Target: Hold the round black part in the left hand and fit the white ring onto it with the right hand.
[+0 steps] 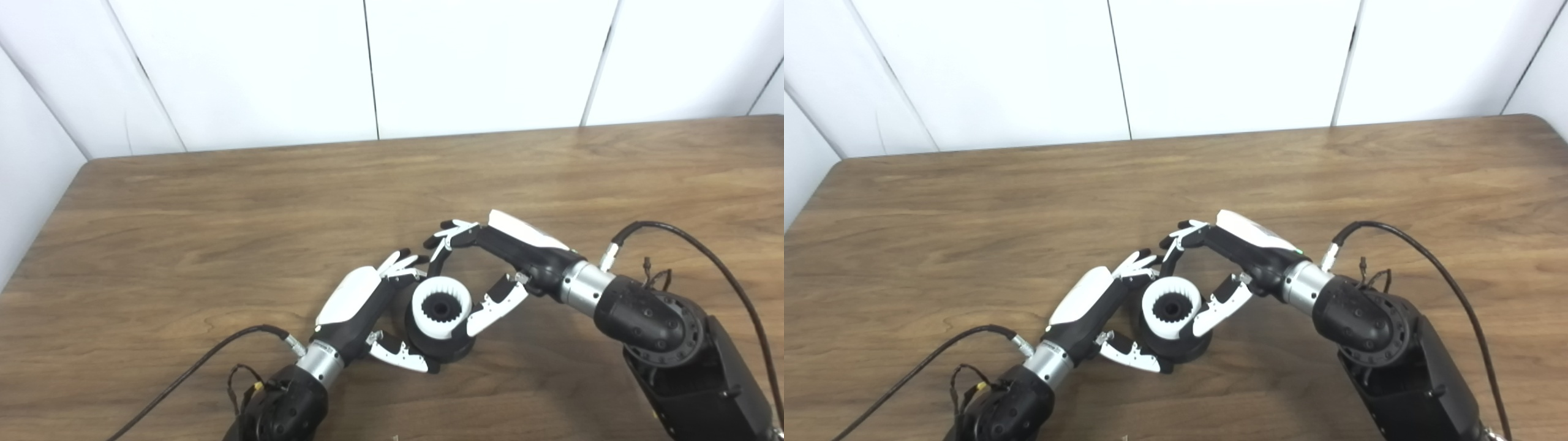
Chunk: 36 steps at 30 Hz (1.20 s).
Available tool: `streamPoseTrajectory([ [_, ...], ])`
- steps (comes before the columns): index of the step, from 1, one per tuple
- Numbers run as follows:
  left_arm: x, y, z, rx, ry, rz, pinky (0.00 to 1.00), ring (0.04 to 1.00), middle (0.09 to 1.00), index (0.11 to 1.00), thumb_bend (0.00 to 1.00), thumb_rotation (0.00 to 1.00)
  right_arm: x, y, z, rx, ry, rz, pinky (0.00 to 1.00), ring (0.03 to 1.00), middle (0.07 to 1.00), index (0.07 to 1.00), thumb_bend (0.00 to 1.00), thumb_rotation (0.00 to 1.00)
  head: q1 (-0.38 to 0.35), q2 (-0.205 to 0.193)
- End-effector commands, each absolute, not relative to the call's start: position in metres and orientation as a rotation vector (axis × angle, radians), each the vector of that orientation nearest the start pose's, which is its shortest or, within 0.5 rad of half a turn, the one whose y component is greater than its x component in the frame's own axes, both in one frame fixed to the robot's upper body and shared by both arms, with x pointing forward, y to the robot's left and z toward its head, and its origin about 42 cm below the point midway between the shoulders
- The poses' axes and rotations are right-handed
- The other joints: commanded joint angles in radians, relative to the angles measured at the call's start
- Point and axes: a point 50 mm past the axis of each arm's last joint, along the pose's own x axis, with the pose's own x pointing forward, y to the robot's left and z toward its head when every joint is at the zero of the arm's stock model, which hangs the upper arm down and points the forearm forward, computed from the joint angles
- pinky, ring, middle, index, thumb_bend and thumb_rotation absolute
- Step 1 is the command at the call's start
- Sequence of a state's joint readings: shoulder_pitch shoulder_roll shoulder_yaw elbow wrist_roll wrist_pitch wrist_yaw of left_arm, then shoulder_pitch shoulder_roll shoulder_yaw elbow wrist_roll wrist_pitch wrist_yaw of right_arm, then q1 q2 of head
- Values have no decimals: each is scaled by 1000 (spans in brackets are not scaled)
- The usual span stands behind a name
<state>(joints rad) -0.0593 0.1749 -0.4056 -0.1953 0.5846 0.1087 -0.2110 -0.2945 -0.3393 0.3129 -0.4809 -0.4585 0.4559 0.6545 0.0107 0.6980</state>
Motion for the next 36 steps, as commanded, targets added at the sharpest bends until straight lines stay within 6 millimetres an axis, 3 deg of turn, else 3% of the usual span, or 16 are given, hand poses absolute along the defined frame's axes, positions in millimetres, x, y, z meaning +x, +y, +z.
streamPoseTrajectory([
  [1,271,149,125,788,-79,-534,895,1000,934,495,519,82,312,-182,259,-861,-186,685,905,965,839,489,524,154,1,1],
  [18,270,147,127,787,-85,-530,887,1000,932,495,519,82,316,-190,243,-873,-143,683,896,963,841,493,523,156,5,3],
  [19,270,147,127,785,-84,-530,892,1000,933,495,519,82,317,-191,242,-877,-141,684,887,960,841,582,762,238,5,3],
  [20,270,147,127,780,-83,-530,894,1000,933,495,519,82,317,-191,241,-884,-139,686,881,958,841,617,833,269,5,3],
  [26,271,147,127,777,-88,-527,887,999,926,495,520,82,319,-195,239,-904,-126,685,868,949,843,688,915,332,5,7],
  [33,272,145,129,783,-88,-522,883,989,917,496,520,83,320,-196,238,-910,-118,683,868,948,845,701,949,359,4,8],
  [35,272,144,129,784,-88,-519,879,985,915,629,748,216,321,-196,238,-911,-118,681,867,948,845,701,952,361,5,8],
  [36,273,144,129,782,-88,-518,880,985,915,658,788,239,321,-197,239,-912,-118,679,866,947,845,699,950,362,6,9],
])
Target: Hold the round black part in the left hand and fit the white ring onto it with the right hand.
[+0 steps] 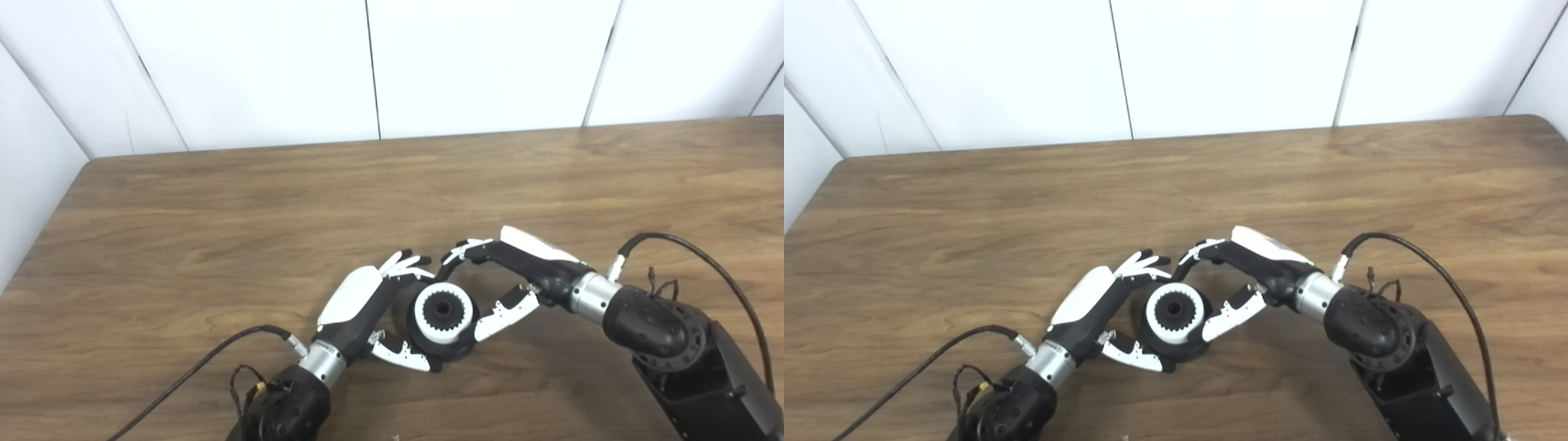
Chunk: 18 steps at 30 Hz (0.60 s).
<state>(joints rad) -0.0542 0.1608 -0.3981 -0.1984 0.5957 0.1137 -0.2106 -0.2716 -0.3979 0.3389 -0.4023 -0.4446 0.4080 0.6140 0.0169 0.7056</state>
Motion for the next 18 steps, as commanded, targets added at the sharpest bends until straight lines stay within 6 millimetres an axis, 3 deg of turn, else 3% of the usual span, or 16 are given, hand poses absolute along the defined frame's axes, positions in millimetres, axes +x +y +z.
streamPoseTrajectory([
  [1,273,144,129,780,-89,-518,879,984,915,676,813,254,322,-197,239,-913,-117,678,865,947,845,699,949,363,0,2],
  [9,276,158,132,777,-78,-514,884,971,915,800,987,293,326,-204,241,-902,-107,631,885,942,845,689,962,344,5,-2],
  [18,279,187,146,772,17,-542,934,994,950,911,1000,282,334,-213,243,-900,-108,592,881,931,843,676,944,328,9,-3],
])
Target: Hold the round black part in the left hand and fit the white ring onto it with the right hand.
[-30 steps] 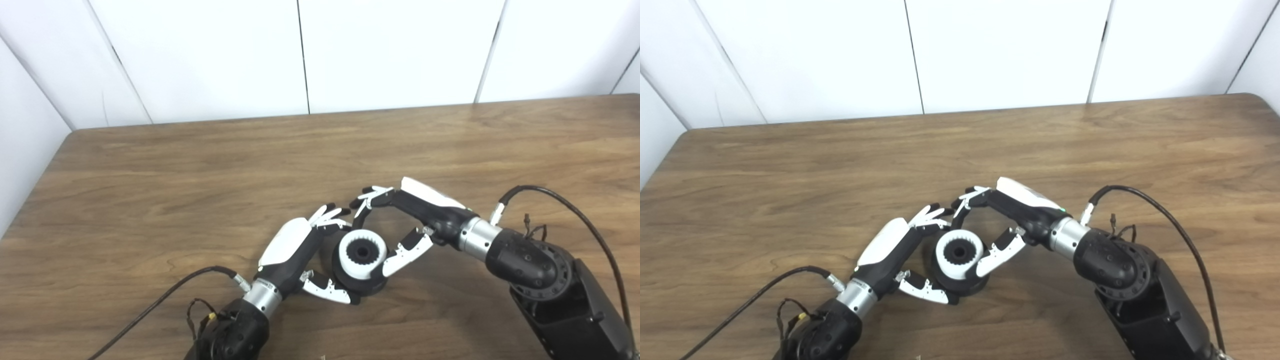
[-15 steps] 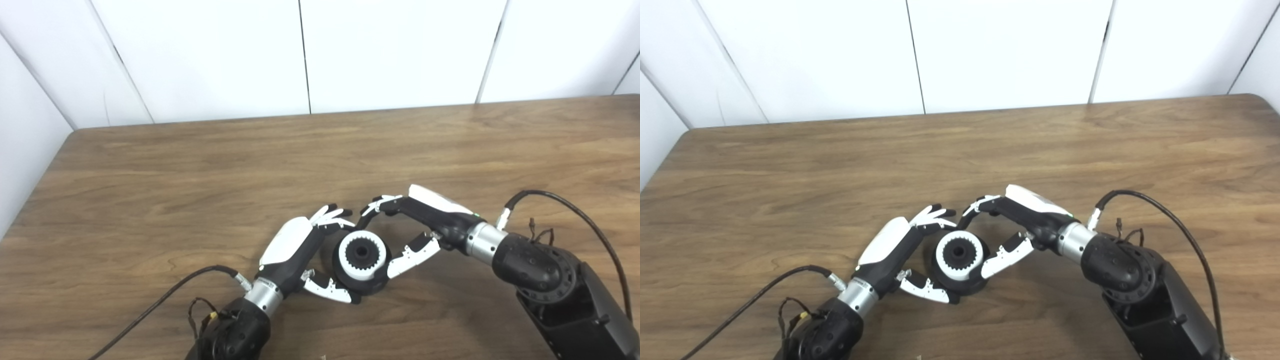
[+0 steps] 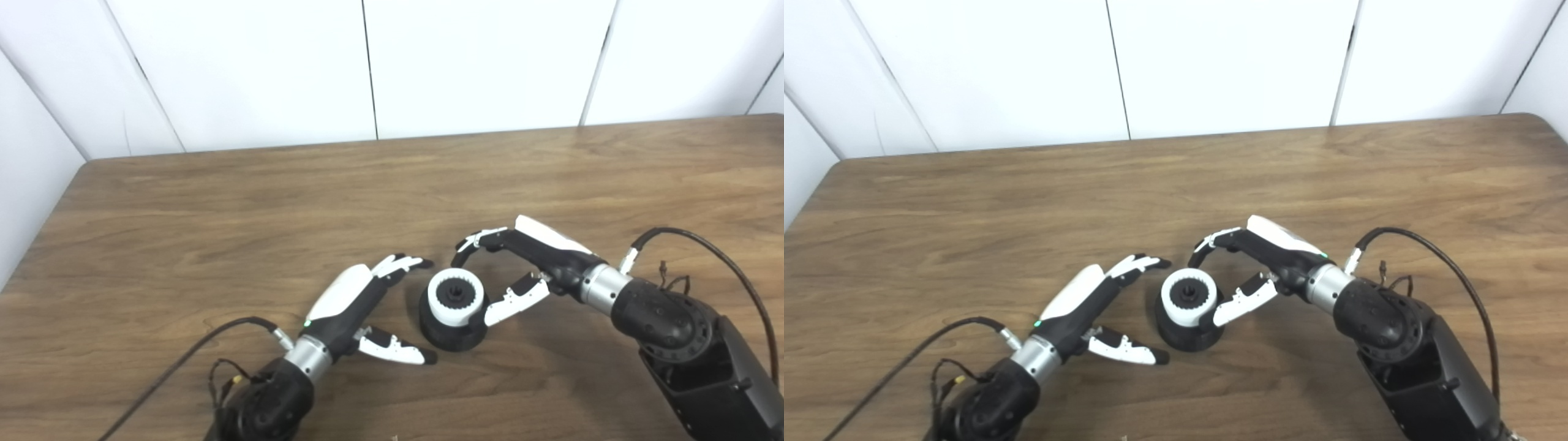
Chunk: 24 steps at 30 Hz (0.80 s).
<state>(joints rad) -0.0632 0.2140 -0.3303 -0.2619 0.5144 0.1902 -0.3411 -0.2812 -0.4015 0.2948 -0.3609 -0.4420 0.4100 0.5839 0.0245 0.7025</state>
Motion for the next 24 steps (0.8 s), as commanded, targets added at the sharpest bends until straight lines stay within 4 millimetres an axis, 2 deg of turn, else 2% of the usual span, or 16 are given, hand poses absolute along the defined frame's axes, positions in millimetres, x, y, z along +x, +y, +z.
streamPoseTrajectory([
  [1,279,189,147,776,17,-544,933,994,951,914,1000,291,335,-213,243,-898,-107,589,881,930,843,675,945,326,0,0],
  [8,283,208,154,830,20,-564,951,1000,961,938,1000,350,340,-217,242,-895,-107,571,869,918,839,666,953,341,3,-4],
  [11,282,217,159,817,40,-558,960,1000,968,951,1000,308,341,-219,241,-881,-102,553,871,914,834,660,956,325,3,-6],
  [13,278,230,164,762,40,-513,961,997,972,962,1000,302,342,-223,240,-859,-103,528,867,906,831,675,917,332,3,-10],
  [16,272,249,169,695,22,-422,935,979,971,963,1000,359,342,-230,239,-822,-103,496,853,896,840,707,857,361,4,-15],
  [17,271,254,169,677,22,-396,910,960,967,959,1000,430,342,-232,238,-811,-103,489,836,884,852,727,821,389,4,-15],
  [20,266,269,171,611,13,-302,884,945,964,954,999,480,342,-239,235,-774,-103,453,804,871,863,748,793,419,0,-22],
  [21,264,274,172,594,9,-270,894,951,973,971,951,576,342,-242,233,-755,-101,438,772,869,879,772,779,440,0,-22],
  [24,258,287,174,553,-2,-187,911,958,981,985,886,679,341,-252,227,-692,-79,388,760,872,890,790,778,465,-1,-24],
])
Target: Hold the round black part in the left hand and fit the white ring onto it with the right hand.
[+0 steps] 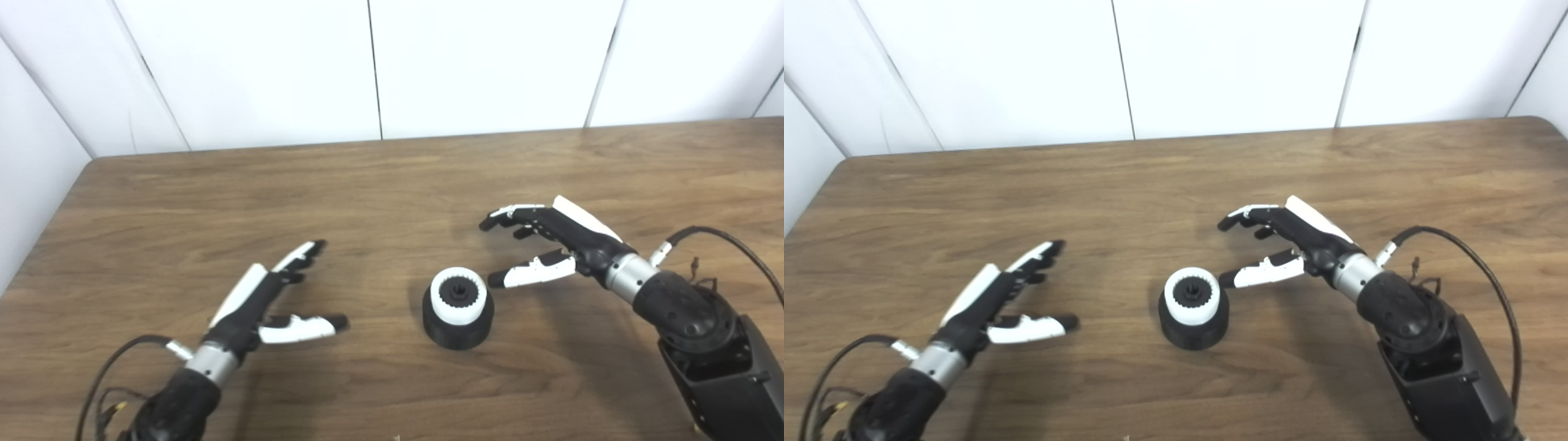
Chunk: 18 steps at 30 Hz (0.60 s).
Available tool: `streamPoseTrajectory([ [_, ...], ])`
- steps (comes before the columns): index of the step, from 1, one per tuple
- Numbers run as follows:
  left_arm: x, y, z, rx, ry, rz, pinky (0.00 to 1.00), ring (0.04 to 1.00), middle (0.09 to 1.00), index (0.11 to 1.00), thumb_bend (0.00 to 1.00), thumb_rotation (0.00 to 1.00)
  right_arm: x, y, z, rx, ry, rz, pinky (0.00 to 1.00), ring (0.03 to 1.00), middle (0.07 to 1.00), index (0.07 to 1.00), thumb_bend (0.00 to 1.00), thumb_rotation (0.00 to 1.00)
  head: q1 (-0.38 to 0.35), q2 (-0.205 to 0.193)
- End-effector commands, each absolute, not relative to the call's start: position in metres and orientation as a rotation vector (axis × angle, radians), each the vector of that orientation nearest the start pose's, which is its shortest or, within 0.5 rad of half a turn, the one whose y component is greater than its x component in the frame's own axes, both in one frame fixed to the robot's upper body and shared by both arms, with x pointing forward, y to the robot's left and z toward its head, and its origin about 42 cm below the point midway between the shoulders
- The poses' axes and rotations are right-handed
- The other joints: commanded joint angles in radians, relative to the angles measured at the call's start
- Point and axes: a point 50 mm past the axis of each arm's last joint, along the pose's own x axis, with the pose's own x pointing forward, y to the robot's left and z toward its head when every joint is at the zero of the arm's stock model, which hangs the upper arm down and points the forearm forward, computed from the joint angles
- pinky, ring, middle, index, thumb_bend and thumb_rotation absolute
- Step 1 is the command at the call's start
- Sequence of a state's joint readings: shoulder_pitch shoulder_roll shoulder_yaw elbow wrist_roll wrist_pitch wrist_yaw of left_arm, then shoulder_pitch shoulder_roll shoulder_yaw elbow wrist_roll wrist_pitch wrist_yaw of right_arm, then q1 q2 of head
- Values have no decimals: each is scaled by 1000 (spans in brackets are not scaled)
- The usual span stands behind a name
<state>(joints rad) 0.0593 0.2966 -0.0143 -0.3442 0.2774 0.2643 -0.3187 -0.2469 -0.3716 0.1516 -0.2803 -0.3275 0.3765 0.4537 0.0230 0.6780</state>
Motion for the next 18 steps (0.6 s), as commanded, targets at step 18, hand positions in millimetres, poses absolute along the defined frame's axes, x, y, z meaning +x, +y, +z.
streamPoseTrajectory([
  [18,230,330,157,120,-41,122,1000,1000,999,994,523,996,331,-285,184,-161,1,161,855,908,914,859,654,664,-14,-12],
])
